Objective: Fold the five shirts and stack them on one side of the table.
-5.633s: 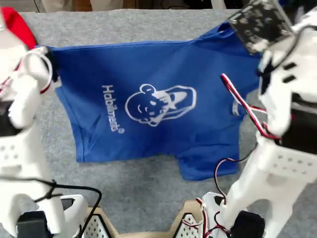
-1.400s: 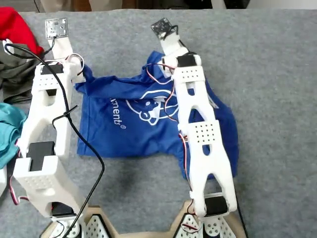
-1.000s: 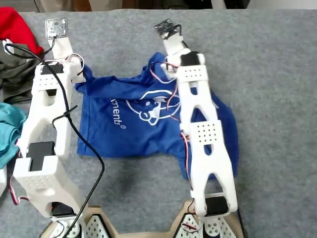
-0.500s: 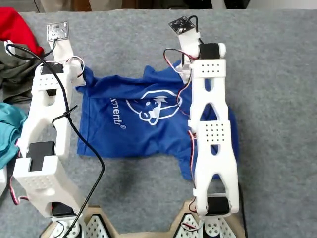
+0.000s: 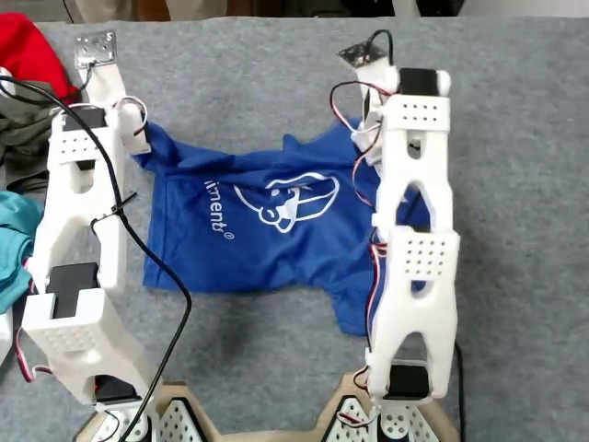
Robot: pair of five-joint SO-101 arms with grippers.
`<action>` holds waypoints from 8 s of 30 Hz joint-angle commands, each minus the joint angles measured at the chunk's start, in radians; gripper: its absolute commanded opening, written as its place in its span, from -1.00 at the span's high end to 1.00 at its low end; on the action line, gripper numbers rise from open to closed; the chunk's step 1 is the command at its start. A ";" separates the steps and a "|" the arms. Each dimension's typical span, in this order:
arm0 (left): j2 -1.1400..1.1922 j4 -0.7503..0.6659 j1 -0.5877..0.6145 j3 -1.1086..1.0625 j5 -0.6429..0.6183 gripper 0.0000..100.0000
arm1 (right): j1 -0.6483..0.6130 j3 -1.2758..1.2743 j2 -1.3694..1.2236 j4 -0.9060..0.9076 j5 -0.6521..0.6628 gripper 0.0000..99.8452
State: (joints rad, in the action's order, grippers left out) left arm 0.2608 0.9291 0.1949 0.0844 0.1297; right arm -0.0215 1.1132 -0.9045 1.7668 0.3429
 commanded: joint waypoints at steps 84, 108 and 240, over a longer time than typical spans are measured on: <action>-0.004 0.562 0.103 0.453 0.005 0.96 | 0.125 -0.598 0.513 0.017 -0.124 0.99; -0.007 0.692 -0.077 0.051 0.003 0.96 | 0.148 -0.532 0.545 0.018 0.146 0.44; -0.005 0.723 -0.069 0.034 0.002 0.96 | 0.157 -1.343 0.682 -0.552 -0.100 0.74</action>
State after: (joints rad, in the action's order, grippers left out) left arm 0.2608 1.6395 0.1227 0.1181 0.1297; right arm 0.1181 -0.2585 -0.2202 1.2221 0.2340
